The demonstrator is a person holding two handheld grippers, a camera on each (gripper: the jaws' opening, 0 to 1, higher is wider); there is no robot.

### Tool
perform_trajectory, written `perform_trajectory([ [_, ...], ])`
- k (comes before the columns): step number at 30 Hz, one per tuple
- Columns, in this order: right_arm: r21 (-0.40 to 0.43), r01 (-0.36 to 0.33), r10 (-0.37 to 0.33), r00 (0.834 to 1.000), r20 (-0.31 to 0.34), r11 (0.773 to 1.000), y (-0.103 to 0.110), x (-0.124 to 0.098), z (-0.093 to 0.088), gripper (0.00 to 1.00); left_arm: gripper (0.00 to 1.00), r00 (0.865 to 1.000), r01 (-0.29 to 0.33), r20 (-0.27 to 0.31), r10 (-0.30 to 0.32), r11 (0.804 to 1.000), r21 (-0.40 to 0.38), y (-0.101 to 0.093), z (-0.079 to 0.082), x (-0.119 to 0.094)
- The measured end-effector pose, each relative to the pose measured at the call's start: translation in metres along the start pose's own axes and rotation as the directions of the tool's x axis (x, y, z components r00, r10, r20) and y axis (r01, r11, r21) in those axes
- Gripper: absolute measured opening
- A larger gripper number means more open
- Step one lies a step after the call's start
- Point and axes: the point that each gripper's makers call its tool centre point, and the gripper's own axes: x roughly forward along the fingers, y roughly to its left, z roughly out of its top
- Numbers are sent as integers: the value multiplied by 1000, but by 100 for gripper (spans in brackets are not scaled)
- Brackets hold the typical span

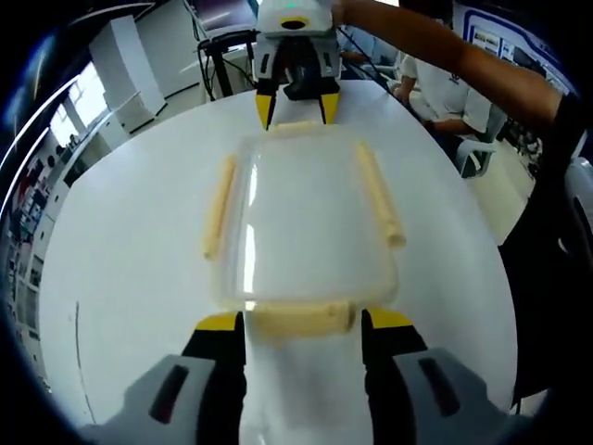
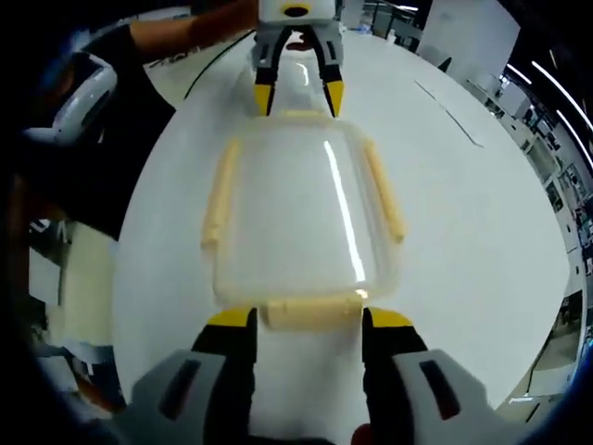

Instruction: Snap each plastic latch of the storage box into its locked position after aligning the lid with the box until every specified latch is closed and the lid sits flush.

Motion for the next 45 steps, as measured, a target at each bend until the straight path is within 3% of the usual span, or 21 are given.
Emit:
perform_trajectory([
  [1, 0, -2, 2, 1000, 4, 1000, 0, 0, 0, 37, 49, 1000, 0, 5, 0, 1000, -1, 0, 0, 0],
  [2, 19, -29, 29, 1000, 7, 999, 6, 1, 0, 38, 49, 1000, -2, 12, 2, 1000, 1, 0, 1, 0],
  [6, 13, -10, 10, 1000, 10, 1000, 2, 3, 1, 38, 49, 1000, -6, 22, 6, 1000, 7, 0, 0, 1],
  [10, 17, -10, 10, 1000, 15, 1000, 2, 3, 0, 38, 44, 1000, -4, 23, 2, 998, 68, -1, -1, -1],
  [12, 14, -5, 4, 1000, 20, 1000, 3, 3, 1, 39, 39, 1000, -11, 18, 10, 998, 67, 0, -1, -1],
  [19, 14, -4, 3, 1000, 20, 1000, 3, 6, 0, 42, 43, 999, 7, 34, -6, 1000, -1, 0, -1, 4],
  [31, 23, -31, 31, 1000, -1, 999, 5, 7, 3, 38, 38, 1000, -4, 22, 3, 999, 37, 1, 0, 2],
  [45, 28, -38, 37, 999, 35, 999, 7, 4, 3, 38, 38, 998, 15, 54, -17, 999, 33, 3, -1, -1],
])
